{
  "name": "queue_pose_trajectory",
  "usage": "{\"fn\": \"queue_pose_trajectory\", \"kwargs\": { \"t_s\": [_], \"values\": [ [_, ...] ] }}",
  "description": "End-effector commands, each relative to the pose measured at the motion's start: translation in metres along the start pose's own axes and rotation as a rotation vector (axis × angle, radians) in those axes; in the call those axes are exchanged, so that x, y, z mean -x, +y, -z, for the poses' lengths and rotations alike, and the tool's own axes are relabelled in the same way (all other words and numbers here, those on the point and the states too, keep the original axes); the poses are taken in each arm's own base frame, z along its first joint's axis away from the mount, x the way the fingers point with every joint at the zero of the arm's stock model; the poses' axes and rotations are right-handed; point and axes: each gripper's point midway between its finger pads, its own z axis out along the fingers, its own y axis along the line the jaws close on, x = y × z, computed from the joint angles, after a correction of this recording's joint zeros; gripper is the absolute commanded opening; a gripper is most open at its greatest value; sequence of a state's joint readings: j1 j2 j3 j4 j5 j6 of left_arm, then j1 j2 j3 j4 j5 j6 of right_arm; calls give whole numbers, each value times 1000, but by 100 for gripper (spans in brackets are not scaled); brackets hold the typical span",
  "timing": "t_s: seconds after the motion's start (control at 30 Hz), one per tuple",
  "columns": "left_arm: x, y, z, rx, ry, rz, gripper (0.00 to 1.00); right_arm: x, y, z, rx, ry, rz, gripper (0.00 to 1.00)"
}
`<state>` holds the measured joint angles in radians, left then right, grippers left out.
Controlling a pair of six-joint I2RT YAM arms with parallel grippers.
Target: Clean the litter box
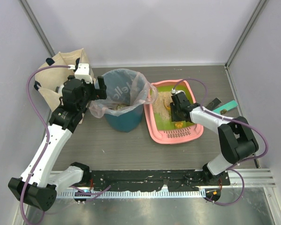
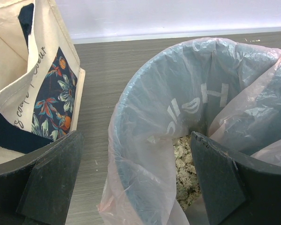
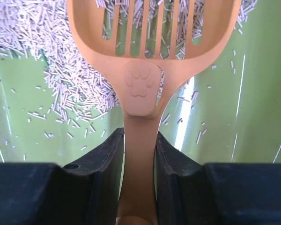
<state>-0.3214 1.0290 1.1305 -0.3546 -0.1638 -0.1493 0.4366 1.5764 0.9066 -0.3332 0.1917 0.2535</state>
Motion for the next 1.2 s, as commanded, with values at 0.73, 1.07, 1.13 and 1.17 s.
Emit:
{"fn": "queue_pose_trajectory", "kwargs": {
  "t_s": [0.73,1.07,1.13,1.17],
  "values": [
    [22,-6,9,-38,-110,16,100,42,3,60,121,-356,-35,1],
    [23,-1,12,-14,-128,-2,100,37,5,90,124,-411,-52,1],
    [23,0,12,-11,-131,-4,100,29,3,92,100,-440,-68,1],
    [24,0,12,-13,-134,-5,100,29,5,100,112,-478,-77,1]
  ]
}}
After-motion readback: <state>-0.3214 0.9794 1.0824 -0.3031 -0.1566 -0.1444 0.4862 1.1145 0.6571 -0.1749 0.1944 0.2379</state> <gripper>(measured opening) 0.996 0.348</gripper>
